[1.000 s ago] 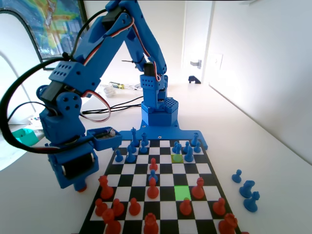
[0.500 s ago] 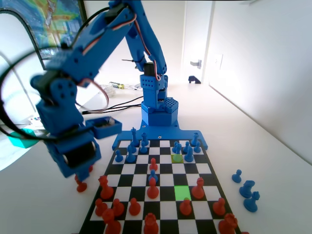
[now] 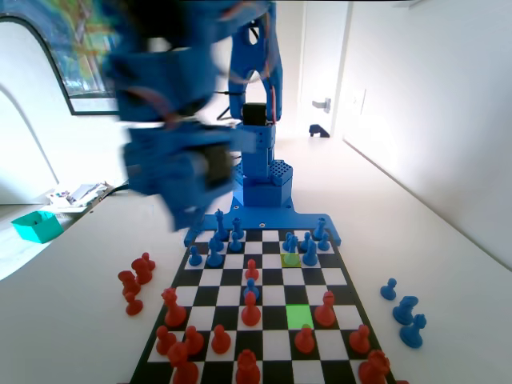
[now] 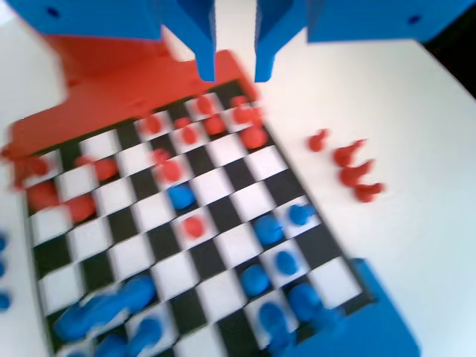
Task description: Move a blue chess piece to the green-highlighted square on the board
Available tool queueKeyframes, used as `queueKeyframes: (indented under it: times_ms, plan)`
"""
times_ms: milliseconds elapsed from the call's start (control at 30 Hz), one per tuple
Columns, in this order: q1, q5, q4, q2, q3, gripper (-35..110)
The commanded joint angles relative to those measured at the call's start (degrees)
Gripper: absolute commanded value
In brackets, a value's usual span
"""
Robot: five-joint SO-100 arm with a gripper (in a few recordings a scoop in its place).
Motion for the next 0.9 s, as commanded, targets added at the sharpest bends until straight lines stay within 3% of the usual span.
queueKeyframes:
  times_ms: [0, 533, 867]
  plan:
    - [-7.73, 2.29, -1.05, 10.99, 6.24, 9]
    - [-25.31, 10.55, -14.59, 18.28, 29.09, 12]
    - [-27.77, 11.6, -19.51, 17.05, 34.63, 12]
